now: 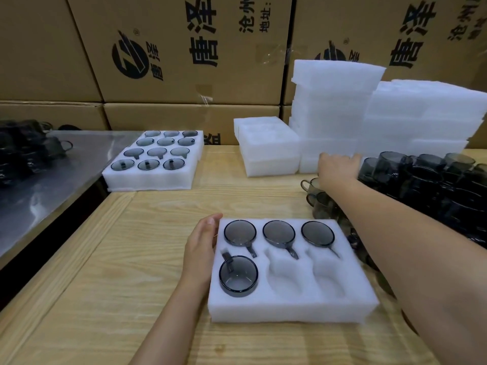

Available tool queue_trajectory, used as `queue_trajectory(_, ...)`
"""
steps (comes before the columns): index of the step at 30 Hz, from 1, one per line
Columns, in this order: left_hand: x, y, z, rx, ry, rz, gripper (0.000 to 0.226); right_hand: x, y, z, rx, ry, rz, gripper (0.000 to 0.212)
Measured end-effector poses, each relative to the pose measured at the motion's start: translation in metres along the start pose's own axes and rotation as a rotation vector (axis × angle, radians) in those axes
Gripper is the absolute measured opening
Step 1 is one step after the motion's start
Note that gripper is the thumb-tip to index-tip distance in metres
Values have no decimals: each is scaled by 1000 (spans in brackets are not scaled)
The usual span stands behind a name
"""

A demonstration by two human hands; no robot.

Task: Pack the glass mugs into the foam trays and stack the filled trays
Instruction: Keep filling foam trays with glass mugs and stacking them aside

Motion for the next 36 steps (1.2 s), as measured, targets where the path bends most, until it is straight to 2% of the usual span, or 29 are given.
queue_trajectory(6,-1,0,1,-11,-3,-10,30,5,-1,-6,-73,135,-38,17)
queue_trajectory(8,-2,-1,0,-12,-12,-15,28,9,-6,-17,-108,274,-36,16)
queue_trajectory(11,-2,-2,0,19,-70,-75,19,20,-27,-38,-125,545,-68,26)
queue_trajectory(14,-3,-4,1,83,-143,-139,17,33,-71,-56,-118,843,-166,33)
queue_trajectory(16,-9,-6,4,115,-155,-125,20,35,-106,-66,-142,938,-233,32)
queue_trajectory(20,-38,-16,6,177,49,116,29,29,-157,-80,-198,899,-382,42)
queue_trajectory(23,-62,-34,24,303,391,324,40,25,-183,-82,-228,802,-458,45)
queue_trajectory(25,-77,-51,45,373,711,606,43,25,-200,-78,-245,767,-497,44)
queue_trajectory(27,-85,-67,64,390,858,828,39,27,-212,-73,-285,776,-526,42)
queue_trajectory(29,-86,-74,71,386,888,880,31,28,-218,-66,-328,789,-531,40)
queue_trajectory(32,-83,-76,70,371,851,861,30,27,-222,-61,-450,813,-539,36)
queue_trajectory(36,-83,-68,61,327,729,734,27,20,-222,-62,-517,1011,-499,40)
Point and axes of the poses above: each hand's wrist, its own y-axis towards the middle knuckle, its own z-axis out of the palm, x = y × z, the point moved 7 cm from there along y, towards the middle knuckle, and after that the axes turned 6 degrees about -y, right-handed, at the moved point
